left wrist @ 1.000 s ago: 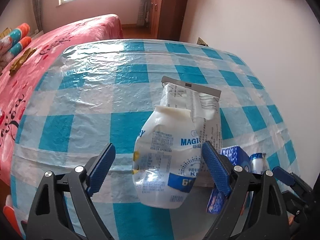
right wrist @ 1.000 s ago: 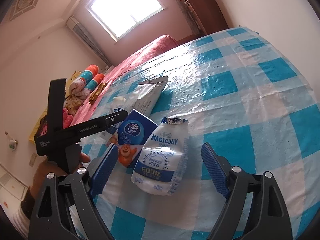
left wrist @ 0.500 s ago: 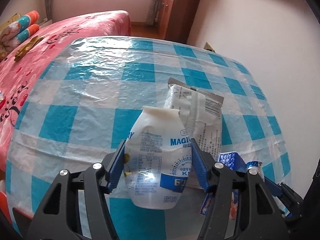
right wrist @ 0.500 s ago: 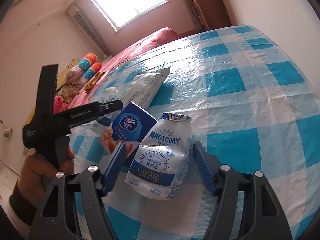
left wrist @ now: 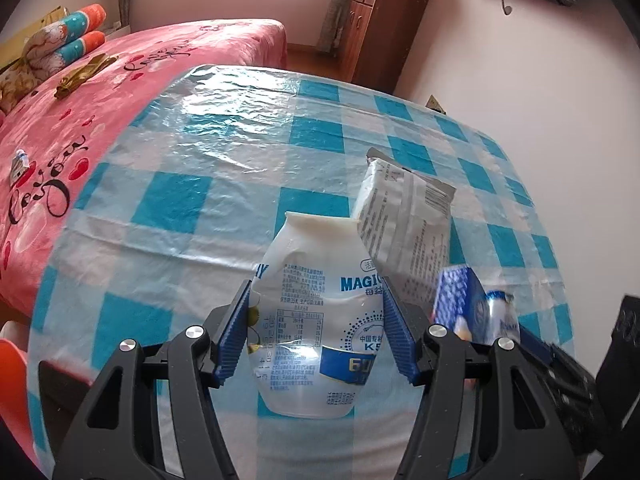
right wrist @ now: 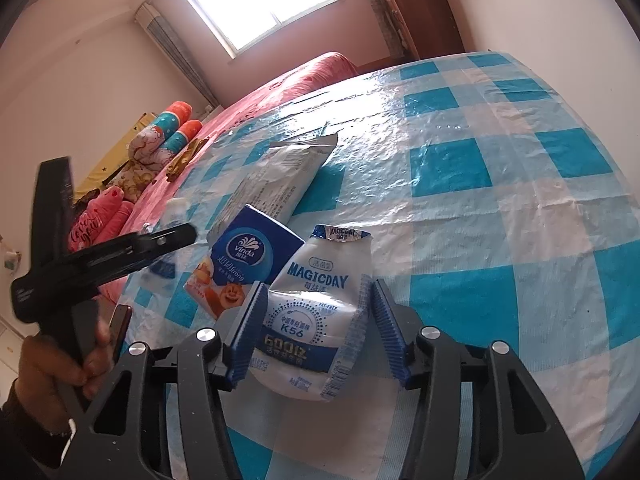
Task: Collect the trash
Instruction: 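Grasp the MAGICDAY yogurt bottle with the left gripper and lift it, then grasp the Vinda tissue pack with the right gripper while the left gripper holds the yogurt bottle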
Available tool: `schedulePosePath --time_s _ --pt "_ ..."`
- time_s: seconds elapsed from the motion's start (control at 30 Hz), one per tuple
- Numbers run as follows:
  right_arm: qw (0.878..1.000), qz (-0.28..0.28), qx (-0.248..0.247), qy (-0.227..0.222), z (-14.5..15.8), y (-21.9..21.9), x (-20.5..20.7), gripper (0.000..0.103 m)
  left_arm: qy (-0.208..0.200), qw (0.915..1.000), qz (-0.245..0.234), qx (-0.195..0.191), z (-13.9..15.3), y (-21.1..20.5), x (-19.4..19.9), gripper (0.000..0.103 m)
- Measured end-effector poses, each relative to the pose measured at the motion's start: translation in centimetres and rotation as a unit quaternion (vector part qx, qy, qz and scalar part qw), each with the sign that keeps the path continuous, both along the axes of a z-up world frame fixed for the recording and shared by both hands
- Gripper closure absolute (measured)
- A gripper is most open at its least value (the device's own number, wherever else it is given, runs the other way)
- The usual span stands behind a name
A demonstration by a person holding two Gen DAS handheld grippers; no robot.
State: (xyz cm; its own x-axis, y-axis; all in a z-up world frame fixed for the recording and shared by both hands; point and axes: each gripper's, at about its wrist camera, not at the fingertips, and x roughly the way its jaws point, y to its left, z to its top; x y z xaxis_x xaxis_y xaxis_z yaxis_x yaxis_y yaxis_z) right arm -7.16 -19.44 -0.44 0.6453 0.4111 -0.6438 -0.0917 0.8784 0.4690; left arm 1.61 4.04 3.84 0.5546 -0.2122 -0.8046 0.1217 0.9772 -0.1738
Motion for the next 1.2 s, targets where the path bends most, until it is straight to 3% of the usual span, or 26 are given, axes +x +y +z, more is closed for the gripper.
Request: schedulePosePath --time_s 0.23,0.53,0.7,0.83,1.03,1.2 --pt "1.0 0.019 -0.013 -0.004 0.2 0.8 0.0 0.035 0.001 0.9999 -0.008 -0.009 0.2 1.1 -2.3 0.041" --pt "0.999 0.017 -0.03 -0.004 0.4 1.4 -0.2 0.033 -0.02 0.9989 -0.041 -0.009 0.8 1.2 -4.6 0.041" --pt "0.997 0.017 -0.056 -0.041 1.8 1.6 -0.4 0.019 -0.029 0.9982 -0.051 -0.012 1.0 1.9 -6.0 0.041" --pt "0.988 0.077 -0.107 -0.078 3.5 3.5 -0.2 0.012 -0.026 0.9983 -0.047 -0.024 0.7 3.1 -6.5 0.041" --pt "0.97 0.18 -0.148 -0.068 3.3 6.4 1.8 0.012 -0.031 0.9981 -0.044 -0.03 0.9 4.4 -7.3 0.041" --pt "0.958 0.207 -0.19 -0.051 2.7 8.0 3.6 0.012 -0.03 0.9981 -0.038 -0.039 0.9 5.3 -7.7 0.041"
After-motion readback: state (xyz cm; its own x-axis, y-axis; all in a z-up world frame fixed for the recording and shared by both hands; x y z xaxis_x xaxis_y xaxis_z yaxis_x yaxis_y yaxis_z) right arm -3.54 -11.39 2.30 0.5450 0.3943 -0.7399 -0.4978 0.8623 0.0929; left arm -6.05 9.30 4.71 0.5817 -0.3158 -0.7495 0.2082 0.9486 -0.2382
